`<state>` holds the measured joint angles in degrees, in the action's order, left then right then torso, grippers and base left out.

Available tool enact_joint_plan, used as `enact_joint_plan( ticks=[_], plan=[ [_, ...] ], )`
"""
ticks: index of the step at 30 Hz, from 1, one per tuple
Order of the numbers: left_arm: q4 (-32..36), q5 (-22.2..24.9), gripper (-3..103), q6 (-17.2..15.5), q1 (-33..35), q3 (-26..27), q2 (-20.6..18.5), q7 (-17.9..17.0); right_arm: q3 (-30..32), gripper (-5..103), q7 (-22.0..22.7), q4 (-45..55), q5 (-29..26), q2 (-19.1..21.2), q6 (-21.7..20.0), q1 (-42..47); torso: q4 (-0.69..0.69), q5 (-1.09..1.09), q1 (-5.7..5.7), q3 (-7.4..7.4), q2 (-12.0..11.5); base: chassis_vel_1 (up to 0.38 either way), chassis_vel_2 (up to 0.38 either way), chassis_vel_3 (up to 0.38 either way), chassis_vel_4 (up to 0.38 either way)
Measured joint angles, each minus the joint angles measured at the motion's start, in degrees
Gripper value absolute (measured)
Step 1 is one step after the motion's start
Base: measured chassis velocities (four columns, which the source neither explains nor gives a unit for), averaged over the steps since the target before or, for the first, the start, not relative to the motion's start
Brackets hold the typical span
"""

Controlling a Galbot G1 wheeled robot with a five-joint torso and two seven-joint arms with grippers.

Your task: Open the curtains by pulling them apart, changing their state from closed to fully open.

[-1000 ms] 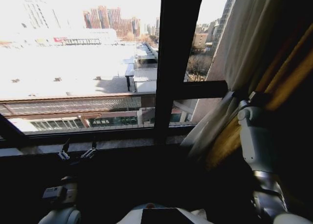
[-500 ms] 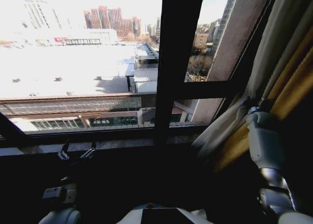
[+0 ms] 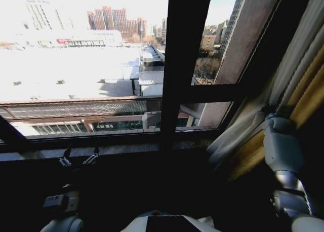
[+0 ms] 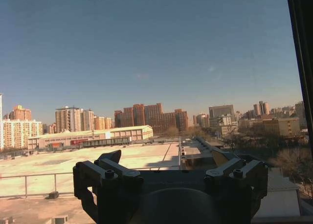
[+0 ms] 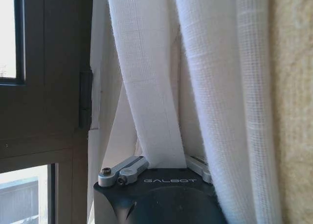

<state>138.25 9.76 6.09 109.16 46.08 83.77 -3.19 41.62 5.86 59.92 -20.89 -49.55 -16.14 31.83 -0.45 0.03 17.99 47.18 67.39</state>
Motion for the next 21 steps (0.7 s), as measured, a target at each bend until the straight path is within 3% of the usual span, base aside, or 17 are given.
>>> enact_joint_plan(
  ticks=[2, 5, 6, 8, 9, 12, 14, 21],
  plan=[
    [-0.03, -0.01, 100, 0.01, -0.04, -0.09, 0.00, 0.00, 0.04, 3, -0.37, 2.20, -0.26, -0.17, -0.53, 1.62, -0.01, 0.01, 0.00, 0.01, 0.00, 0.000, 0.000, 0.000, 0.000],
    [-0.05, -0.02, 100, -0.02, -0.15, -0.17, -0.03, 0.00, -0.73, 19, -1.69, 11.88, -0.98, -1.25, -1.50, 8.87, -0.02, 0.03, 0.00, 0.01, -0.01, 0.000, 0.000, 0.000, 0.000],
    [-0.05, -0.02, 100, -0.02, -0.15, -0.17, -0.03, 0.00, -0.73, 19, -1.69, 11.88, -0.98, -1.25, -1.50, 8.87, -0.02, 0.03, 0.00, 0.01, -0.01, 0.000, 0.000, 0.000, 0.000],
    [-0.04, 0.03, 100, -0.18, -0.27, 0.08, -0.14, -0.04, -1.44, 30, -1.85, 20.12, -1.66, -2.44, -2.25, 14.04, -0.02, 0.02, 0.00, 0.01, -0.01, 0.000, 0.000, 0.000, 0.000],
    [-0.04, 0.03, 100, -0.18, -0.27, 0.08, -0.14, -0.04, -1.44, 30, -1.85, 20.12, -1.66, -2.44, -2.25, 14.04, -0.02, 0.02, 0.00, 0.01, -0.01, 0.000, 0.000, 0.000, 0.000],
    [-0.03, 0.30, 100, -0.33, -0.34, 0.29, -0.13, -0.10, -2.33, 47, -1.84, 31.02, -3.80, -3.92, -4.06, 19.91, 0.00, -0.02, 0.00, 0.01, -0.01, 0.000, 0.000, 0.000, 0.000],
    [-0.06, 0.33, 100, -0.33, -0.39, 0.31, -0.12, -0.12, -2.52, 47, -1.81, 34.51, -4.17, -4.46, -4.52, 21.56, 0.01, -0.01, 0.00, 0.01, -0.01, 0.000, 0.000, 0.000, 0.000],
    [-0.25, 1.06, 100, -0.36, -0.50, 0.65, 0.04, -0.21, -3.38, 79, 0.40, 52.88, -6.84, -7.63, -6.95, 32.89, 0.02, -0.03, 0.00, 0.00, 0.00, 0.000, 0.000, 0.000, 0.000]
  ],
)
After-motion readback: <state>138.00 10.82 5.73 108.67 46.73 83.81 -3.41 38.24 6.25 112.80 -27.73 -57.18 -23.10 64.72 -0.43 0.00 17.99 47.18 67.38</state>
